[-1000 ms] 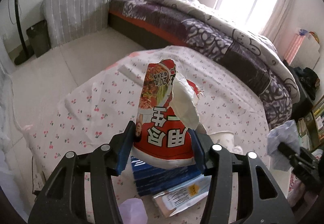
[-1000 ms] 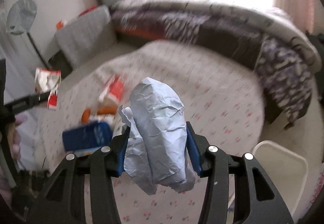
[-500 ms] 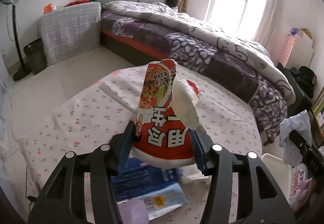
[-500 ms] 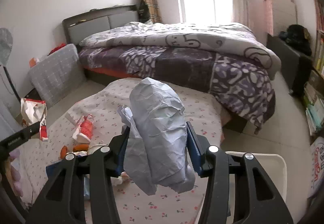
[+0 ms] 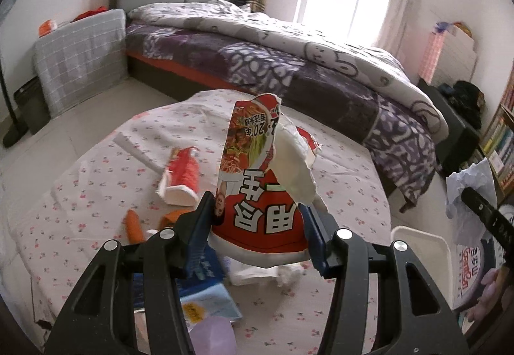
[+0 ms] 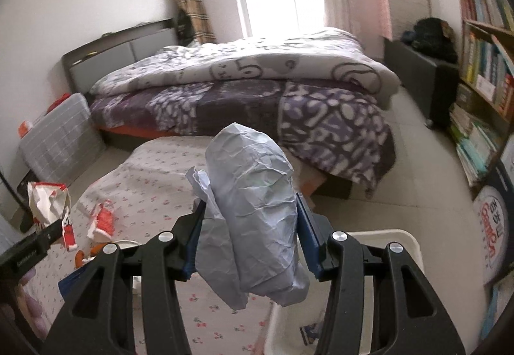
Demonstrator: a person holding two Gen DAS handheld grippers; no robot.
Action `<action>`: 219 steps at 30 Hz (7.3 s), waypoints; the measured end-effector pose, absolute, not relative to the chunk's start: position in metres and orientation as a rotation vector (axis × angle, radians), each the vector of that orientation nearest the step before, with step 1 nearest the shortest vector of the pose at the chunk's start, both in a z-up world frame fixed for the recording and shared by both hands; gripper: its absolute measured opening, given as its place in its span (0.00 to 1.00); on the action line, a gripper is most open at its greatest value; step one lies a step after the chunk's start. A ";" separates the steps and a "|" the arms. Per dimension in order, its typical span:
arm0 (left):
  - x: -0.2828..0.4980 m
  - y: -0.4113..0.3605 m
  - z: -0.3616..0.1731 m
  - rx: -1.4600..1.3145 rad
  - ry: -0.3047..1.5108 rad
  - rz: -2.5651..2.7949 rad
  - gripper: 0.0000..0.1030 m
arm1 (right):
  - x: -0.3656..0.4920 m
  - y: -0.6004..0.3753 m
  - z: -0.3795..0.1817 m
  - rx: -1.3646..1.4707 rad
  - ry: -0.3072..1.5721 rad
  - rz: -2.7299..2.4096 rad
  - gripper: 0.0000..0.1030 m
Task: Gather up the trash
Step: 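Carry the bag to the bin and open the right tool while left carries the wrapper, then drop the red snack wrapper into the bin by opening the left tool, then grasp the white-and-blue milk carton with the left tool, then grasp the leaf-print paper cup with the right tool while the left tool lifts the carton, then carry the paper cup toward the bin with the right tool while left carries the carton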
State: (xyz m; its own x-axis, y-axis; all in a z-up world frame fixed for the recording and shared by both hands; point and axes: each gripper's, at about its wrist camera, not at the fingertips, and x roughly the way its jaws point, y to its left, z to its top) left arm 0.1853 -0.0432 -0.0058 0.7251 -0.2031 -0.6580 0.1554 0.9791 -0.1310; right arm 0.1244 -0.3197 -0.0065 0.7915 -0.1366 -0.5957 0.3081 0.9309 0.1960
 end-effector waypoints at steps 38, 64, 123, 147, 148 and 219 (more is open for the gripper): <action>0.129 -0.273 -0.043 0.079 0.853 -0.669 0.52 | 0.030 -0.462 0.006 0.464 0.515 -0.632 0.81; 0.137 -0.233 -0.043 0.149 0.802 -0.527 0.82 | 0.057 -0.416 0.010 0.377 0.532 -0.577 0.87; 0.186 0.060 -0.045 0.104 1.123 -0.327 0.57 | 0.230 -0.164 -0.088 0.225 1.005 0.009 0.88; 0.216 0.103 -0.046 -0.113 1.094 -0.145 0.53 | 0.262 -0.092 -0.129 0.216 1.066 0.231 0.54; 0.217 0.103 -0.049 -0.113 1.102 -0.143 0.53 | 0.261 -0.092 -0.126 0.213 1.053 0.230 0.53; 0.160 -0.110 -0.005 0.015 0.736 -0.417 0.51 | 0.101 -0.345 -0.011 0.335 0.692 -0.201 0.59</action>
State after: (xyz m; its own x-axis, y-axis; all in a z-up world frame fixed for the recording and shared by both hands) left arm 0.1599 -0.1104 -0.0046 0.6633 -0.3636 -0.6540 0.3741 0.9181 -0.1310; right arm 0.1013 -0.3452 -0.0108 0.7538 -0.0708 -0.6532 0.2904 0.9277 0.2346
